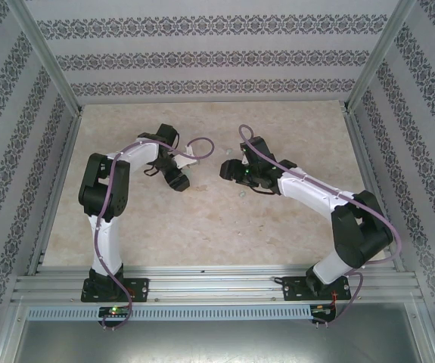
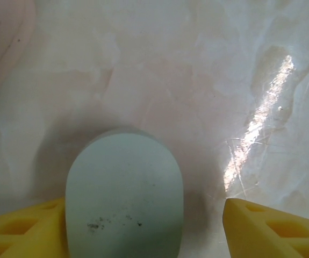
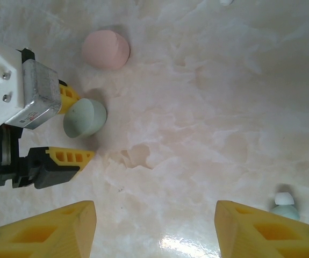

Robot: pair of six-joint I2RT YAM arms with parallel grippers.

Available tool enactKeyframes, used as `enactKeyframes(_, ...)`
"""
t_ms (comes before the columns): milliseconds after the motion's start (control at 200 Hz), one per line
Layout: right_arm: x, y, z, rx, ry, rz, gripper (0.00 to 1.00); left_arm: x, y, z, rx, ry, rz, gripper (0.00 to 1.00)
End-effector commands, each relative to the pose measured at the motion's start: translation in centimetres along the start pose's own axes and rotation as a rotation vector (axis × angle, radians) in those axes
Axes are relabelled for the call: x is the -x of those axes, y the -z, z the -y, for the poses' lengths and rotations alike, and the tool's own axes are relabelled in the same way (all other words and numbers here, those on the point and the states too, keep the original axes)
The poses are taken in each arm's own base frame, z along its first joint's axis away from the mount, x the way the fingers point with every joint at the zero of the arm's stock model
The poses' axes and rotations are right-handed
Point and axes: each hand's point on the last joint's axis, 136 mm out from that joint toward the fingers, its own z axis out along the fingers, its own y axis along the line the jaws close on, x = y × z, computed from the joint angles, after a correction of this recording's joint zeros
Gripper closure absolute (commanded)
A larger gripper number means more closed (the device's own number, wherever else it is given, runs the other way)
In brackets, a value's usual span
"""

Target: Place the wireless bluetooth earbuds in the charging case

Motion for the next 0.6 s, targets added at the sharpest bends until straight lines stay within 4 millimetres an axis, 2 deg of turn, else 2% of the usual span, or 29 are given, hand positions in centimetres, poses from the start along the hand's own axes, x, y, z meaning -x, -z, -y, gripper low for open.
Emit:
enactKeyframes(0, 0.3, 1.3, 0.6, -0.013, -0.008, 0.029, 0.4, -0.6, -1.1, 0.6, -0.014, -0.038, -0.028, 0.34)
enactKeyframes(295, -0.5, 3.0, 1.4, -0.001, -0.048, 0.043, 0.4, 0.1, -0.7, 2.3, -0.055, -0.053, 0.017, 0.64)
enactKeyframes(595, -1.5, 3.3, 0.2, 0.115, -0.12, 0.02, 0.39, 1.7, 2.3, 5.8, -0.082, -0.107, 0.15, 0.69)
